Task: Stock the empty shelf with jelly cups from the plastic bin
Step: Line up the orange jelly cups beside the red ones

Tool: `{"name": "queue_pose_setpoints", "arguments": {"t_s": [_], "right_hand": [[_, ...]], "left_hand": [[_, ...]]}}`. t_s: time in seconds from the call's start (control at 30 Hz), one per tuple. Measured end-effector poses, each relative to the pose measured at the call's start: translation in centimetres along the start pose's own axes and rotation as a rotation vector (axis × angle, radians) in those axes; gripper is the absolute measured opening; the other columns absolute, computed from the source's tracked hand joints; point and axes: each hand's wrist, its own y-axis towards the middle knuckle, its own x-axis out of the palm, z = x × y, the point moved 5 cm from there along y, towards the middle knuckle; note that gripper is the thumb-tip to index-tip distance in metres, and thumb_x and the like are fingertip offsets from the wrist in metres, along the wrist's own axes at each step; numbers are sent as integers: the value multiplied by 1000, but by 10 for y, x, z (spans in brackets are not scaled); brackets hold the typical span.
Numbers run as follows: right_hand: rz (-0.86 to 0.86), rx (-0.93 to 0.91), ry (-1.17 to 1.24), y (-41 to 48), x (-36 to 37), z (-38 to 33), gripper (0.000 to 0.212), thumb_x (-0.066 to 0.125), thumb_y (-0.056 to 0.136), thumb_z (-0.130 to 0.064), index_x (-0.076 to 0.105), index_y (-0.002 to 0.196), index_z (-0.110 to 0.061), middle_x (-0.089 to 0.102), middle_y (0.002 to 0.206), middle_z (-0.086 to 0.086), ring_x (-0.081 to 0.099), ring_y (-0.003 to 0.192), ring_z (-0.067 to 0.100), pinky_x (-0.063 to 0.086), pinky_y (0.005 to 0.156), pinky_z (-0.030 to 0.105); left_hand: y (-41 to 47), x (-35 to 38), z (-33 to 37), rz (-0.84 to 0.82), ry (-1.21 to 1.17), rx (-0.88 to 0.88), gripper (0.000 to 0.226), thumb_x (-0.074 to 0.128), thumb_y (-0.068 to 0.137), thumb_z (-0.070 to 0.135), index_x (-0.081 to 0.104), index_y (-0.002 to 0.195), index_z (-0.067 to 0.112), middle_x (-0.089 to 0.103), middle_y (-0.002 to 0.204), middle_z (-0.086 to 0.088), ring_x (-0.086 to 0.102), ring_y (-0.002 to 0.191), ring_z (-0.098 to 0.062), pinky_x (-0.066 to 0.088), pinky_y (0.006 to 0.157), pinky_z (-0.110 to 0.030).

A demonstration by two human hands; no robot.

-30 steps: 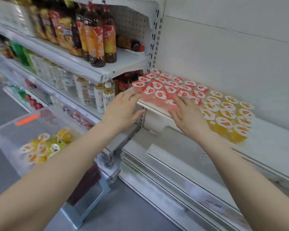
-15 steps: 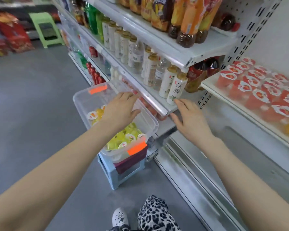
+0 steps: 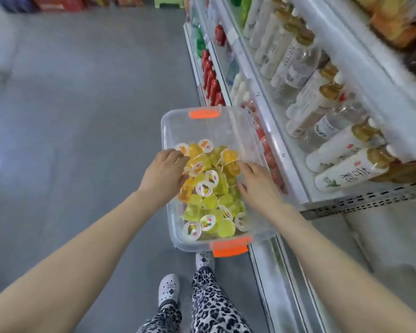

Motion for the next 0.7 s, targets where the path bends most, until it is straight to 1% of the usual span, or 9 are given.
{"name": "queue_pose_setpoints", "arguments": {"t_s": [0.13,0.2,0.27,0.37,0.47,0.53,0.6,0.7], "right_hand": [[-198,27,-127,57,36,11,55,44,91,-3,33,145,-9,45,135,17,48,116,34,45,94,43],[-273,28,-222,78,53,14,53,39,91,1,33,143,-5,41,138,19,45,118,34,44,96,43],[-326,41,-310,91,68,17,46,37,92,2,36,139,0,42,136,21,43,120,34,42,97,39],[-299,45,-373,97,80,20,41,32,93,2,41,133,1,46,131,22,45,117,34,42,96,38],[-254,15,-394,91,86,19,43,35,91,3,38,134,-2,45,130,26,51,109,35,46,87,38],[-284,9,-358,85,89,18,42,35,92,3,38,133,-4,47,127,25,54,103,35,48,81,39],[-302,1,-303,82,88,18,39,36,92,5,41,128,-7,50,123,20,55,102,34,49,78,40],[-289,21,-223,83,83,20,45,43,88,6,40,130,-9,50,123,17,54,101,33,47,75,40]], "left_hand": [[17,22,-7,-9,11,-18,48,75,80,26,62,123,8,62,117,-12,54,116,-35,43,102,-44],[20,30,-10,-24,12,-42,48,73,81,27,62,123,9,62,120,-12,52,119,-35,40,106,-46],[20,33,-12,-33,5,-64,47,74,80,26,62,124,10,61,122,-12,51,121,-35,38,109,-48],[21,35,-13,-29,-5,-77,47,74,80,22,62,124,11,61,122,-11,51,121,-34,37,110,-48],[21,36,-12,-11,9,-65,46,75,77,20,64,121,10,62,120,-12,53,119,-34,37,110,-48],[23,37,-10,-30,46,-49,46,77,75,22,65,119,11,62,121,-12,52,119,-34,36,110,-48],[30,39,-7,-61,92,-27,45,77,77,25,65,119,14,61,124,-11,50,122,-34,35,112,-46],[47,43,1,-143,105,18,44,72,83,24,61,125,18,57,129,-8,46,125,-31,32,112,-41]]}}
